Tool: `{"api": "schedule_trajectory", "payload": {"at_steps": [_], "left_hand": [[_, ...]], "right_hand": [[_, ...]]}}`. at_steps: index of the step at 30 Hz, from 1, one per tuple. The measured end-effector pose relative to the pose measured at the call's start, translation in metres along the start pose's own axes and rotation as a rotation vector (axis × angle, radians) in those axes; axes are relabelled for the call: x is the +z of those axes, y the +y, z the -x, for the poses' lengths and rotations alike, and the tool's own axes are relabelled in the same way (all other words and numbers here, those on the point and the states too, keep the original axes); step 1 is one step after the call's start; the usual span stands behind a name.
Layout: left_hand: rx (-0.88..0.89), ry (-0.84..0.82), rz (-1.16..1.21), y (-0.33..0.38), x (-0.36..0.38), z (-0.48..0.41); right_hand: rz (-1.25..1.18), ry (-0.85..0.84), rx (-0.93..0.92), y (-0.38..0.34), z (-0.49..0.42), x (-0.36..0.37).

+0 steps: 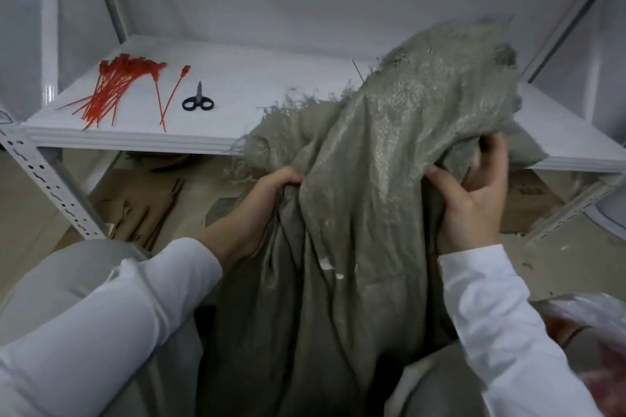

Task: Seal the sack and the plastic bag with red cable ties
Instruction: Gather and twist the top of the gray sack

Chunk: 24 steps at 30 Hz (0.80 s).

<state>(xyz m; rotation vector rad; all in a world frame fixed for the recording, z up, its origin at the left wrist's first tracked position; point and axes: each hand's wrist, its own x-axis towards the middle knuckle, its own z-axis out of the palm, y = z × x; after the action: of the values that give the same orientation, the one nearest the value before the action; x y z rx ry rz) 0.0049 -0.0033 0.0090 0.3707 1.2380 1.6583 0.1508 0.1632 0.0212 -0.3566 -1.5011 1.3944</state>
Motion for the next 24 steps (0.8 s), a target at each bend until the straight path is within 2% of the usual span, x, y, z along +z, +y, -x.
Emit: {"api": "schedule_trajectory", "payload": {"at_steps": [3,6,8,11,13,16,18,20,24], "left_hand": [[0.032,-0.138,-0.077,-0.011,0.002,0.005],[0.123,-0.263,-0.235,-0.02,0.0,0.004],[0.158,-0.245,-0.292,-0.021,0.002,0.003],[0.108,-0.14,-0.238,-0.015,0.004,0.003],[0.089,-0.06,-0.208,-0.014,0.0,0.001],[0.127,0.069,-0.198,-0.006,-0.003,0.0],[0.163,0.13,-0.175,0.0,-0.005,0.001],[0.201,0.165,-0.153,0.008,-0.009,0.003],[0.329,0.106,-0.125,0.022,-0.011,0.007]], "right_hand": [[0.018,-0.124,-0.001,-0.001,0.01,0.01],[0.041,-0.364,0.133,0.007,0.023,0.026],[-0.032,-0.471,0.271,0.011,0.028,0.036],[-0.27,-0.422,0.43,0.011,0.023,0.035],[-0.391,-0.288,0.45,0.009,0.016,0.029],[-0.345,0.058,0.434,0.009,0.008,0.02],[-0.227,0.181,0.415,0.014,0.006,0.015],[-0.15,0.1,0.457,0.016,0.011,0.014],[0.037,-0.201,0.544,0.017,0.03,0.03]]}}
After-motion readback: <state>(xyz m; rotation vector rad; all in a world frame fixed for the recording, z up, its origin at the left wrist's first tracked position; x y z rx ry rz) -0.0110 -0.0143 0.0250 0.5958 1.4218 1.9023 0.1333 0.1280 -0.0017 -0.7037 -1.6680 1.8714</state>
